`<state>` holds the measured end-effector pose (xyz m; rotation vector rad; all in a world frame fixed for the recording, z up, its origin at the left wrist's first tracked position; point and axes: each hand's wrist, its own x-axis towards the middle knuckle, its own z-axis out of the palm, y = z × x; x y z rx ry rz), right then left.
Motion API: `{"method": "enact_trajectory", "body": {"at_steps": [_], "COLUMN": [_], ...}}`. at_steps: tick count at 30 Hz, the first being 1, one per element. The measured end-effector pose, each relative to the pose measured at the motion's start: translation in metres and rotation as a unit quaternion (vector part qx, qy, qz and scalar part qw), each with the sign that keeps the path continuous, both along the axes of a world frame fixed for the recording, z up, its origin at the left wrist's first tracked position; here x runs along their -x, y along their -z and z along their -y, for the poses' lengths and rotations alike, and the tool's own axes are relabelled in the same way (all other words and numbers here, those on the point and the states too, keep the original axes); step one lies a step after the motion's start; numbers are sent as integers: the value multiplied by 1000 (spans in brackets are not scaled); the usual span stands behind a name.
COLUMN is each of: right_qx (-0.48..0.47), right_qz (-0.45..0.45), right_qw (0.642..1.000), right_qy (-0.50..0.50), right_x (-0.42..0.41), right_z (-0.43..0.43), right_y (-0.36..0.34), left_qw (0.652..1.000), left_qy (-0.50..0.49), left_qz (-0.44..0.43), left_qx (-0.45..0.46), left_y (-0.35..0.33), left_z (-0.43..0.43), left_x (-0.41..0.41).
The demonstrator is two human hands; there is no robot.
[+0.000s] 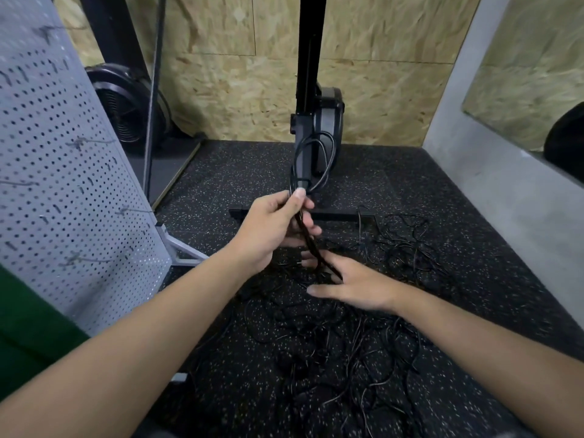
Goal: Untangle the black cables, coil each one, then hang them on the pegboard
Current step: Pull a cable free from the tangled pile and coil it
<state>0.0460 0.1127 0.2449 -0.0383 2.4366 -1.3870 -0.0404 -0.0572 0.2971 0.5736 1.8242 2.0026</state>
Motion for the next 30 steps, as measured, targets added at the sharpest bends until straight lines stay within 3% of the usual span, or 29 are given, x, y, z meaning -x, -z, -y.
{"method": "enact_trajectory", "body": {"at_steps": [5, 7, 12, 15, 18, 23, 30], "right_qx": [-64, -46, 38, 20, 85, 118, 59], "right_qz": [-105, -132, -150, -177, -181, -201, -147], "right_qw": [992, 988, 980, 976, 967, 956, 965], "right_qy": [29, 63, 124, 127, 156, 179, 209], "right_x": [9, 10, 17, 19, 24, 30, 34], "right_z": [0, -1, -2, 0, 5, 8, -12], "right_y": [6, 7, -1, -9, -17, -29, -18], "left_qw": [994, 990, 984, 950, 934, 953, 910], "left_qy": [-65, -63, 55, 186, 252, 123, 56], "left_qz": [77, 113, 135, 77, 28, -161, -330], "left_qx": [-33, -48, 107, 240, 251, 225, 244], "left_y": [1, 8, 52, 75, 83, 86, 79], "left_z": [1, 0, 0, 0, -8, -19, -19], "left_x": [12, 17, 12, -2, -20, -25, -24]}}
